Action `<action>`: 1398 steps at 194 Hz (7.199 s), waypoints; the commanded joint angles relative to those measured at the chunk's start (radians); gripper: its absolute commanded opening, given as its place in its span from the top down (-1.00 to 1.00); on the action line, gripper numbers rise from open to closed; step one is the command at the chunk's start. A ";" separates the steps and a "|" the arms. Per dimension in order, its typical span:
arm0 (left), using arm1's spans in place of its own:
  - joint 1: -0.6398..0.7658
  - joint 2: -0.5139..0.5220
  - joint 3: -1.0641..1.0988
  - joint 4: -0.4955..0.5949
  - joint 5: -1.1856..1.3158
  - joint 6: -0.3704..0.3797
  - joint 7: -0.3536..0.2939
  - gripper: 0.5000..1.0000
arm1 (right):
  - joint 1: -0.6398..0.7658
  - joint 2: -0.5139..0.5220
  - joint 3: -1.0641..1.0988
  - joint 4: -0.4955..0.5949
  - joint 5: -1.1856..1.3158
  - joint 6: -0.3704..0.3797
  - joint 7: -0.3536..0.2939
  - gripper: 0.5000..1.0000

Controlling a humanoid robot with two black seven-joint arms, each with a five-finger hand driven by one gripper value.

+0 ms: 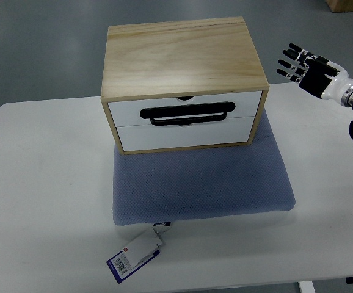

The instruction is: Open wood drawer with right hand

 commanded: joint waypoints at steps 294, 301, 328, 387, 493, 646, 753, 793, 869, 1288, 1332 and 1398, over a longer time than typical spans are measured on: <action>0.000 0.000 -0.004 -0.001 0.003 0.000 -0.003 -1.00 | 0.031 -0.181 -0.008 -0.001 -0.011 0.024 0.006 -0.79; 0.000 0.000 -0.004 -0.001 0.003 0.000 -0.003 -1.00 | 0.031 -0.189 -0.008 -0.001 -0.009 0.032 0.006 -0.79; 0.000 0.000 -0.004 -0.001 0.003 0.000 -0.005 -1.00 | 0.032 -0.236 -0.008 0.002 -0.009 0.080 0.003 -0.79; 0.000 0.000 -0.004 -0.001 0.003 0.000 -0.003 -1.00 | 0.026 -0.489 -0.011 0.223 -0.095 0.128 0.005 -0.80; 0.000 0.000 -0.004 -0.001 0.003 0.000 -0.005 -1.00 | 0.061 -0.603 0.009 0.768 -0.379 0.128 0.000 -0.80; 0.000 0.000 -0.004 -0.001 0.003 0.000 -0.005 -1.00 | 0.083 -0.196 -0.038 0.993 -0.782 0.128 -0.067 -0.80; 0.000 0.000 -0.004 -0.001 0.003 0.000 -0.005 -1.00 | 0.126 -0.192 -0.154 0.998 -0.959 0.128 -0.112 -0.80; 0.000 0.000 -0.004 -0.001 0.003 0.000 -0.003 -1.00 | 0.129 -0.193 -0.170 1.012 -0.992 0.128 -0.124 -0.80; 0.000 0.000 -0.004 -0.001 0.003 0.000 -0.005 -1.00 | 0.133 -0.198 -0.221 1.038 -1.028 0.128 -0.124 -0.80; 0.000 0.000 -0.004 -0.001 0.003 0.000 -0.005 -1.00 | 0.132 -0.249 -0.319 1.056 -1.017 0.128 -0.129 -0.79; 0.000 0.000 -0.004 -0.001 0.003 0.000 -0.003 -1.00 | 0.135 -0.265 -0.342 1.067 -0.953 0.128 -0.230 -0.79; 0.000 0.000 -0.004 -0.001 0.003 0.000 -0.003 -1.00 | 0.146 -0.278 -0.348 1.068 -0.926 0.128 -0.239 -0.80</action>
